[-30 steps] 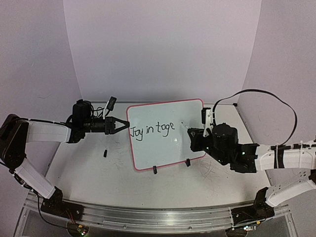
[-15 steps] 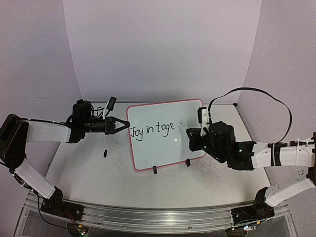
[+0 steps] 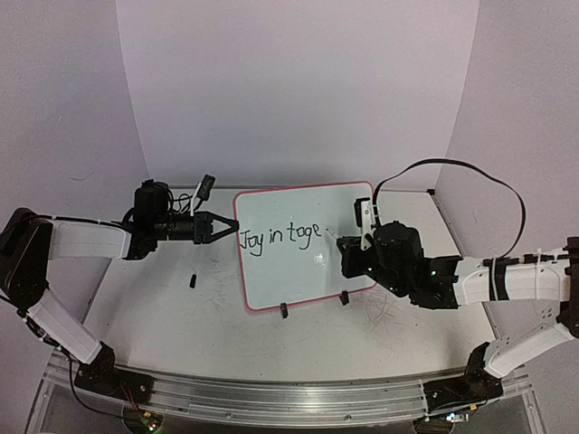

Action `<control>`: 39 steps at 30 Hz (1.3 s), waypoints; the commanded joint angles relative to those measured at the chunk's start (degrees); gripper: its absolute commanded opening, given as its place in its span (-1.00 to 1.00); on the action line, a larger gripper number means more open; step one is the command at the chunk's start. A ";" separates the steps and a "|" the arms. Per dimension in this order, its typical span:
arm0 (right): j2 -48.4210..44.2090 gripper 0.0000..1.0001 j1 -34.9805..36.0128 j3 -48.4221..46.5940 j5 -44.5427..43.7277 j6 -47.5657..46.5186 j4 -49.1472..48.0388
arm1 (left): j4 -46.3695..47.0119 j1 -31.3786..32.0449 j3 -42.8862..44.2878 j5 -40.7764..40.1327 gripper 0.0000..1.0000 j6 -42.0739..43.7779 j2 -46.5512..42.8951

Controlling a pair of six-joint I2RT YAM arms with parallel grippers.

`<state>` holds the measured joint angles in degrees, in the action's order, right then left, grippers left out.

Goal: Write a sentence on the whiteboard

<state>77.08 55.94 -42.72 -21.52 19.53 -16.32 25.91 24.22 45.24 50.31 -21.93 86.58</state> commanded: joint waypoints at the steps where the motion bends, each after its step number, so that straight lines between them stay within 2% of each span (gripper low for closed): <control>1: 0.61 -1.00 -0.04 -2.63 -0.23 -0.63 -0.56 | 2.21 0.41 2.91 -0.16 -1.00 0.98 0.30; 39: 1.91 -1.00 -0.04 -5.33 -1.54 -0.28 3.03 | -0.32 0.68 2.26 -1.75 -1.00 2.95 -1.41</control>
<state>79.37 55.94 -46.13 -22.28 19.75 -13.11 25.43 24.45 45.39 48.86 -20.32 86.78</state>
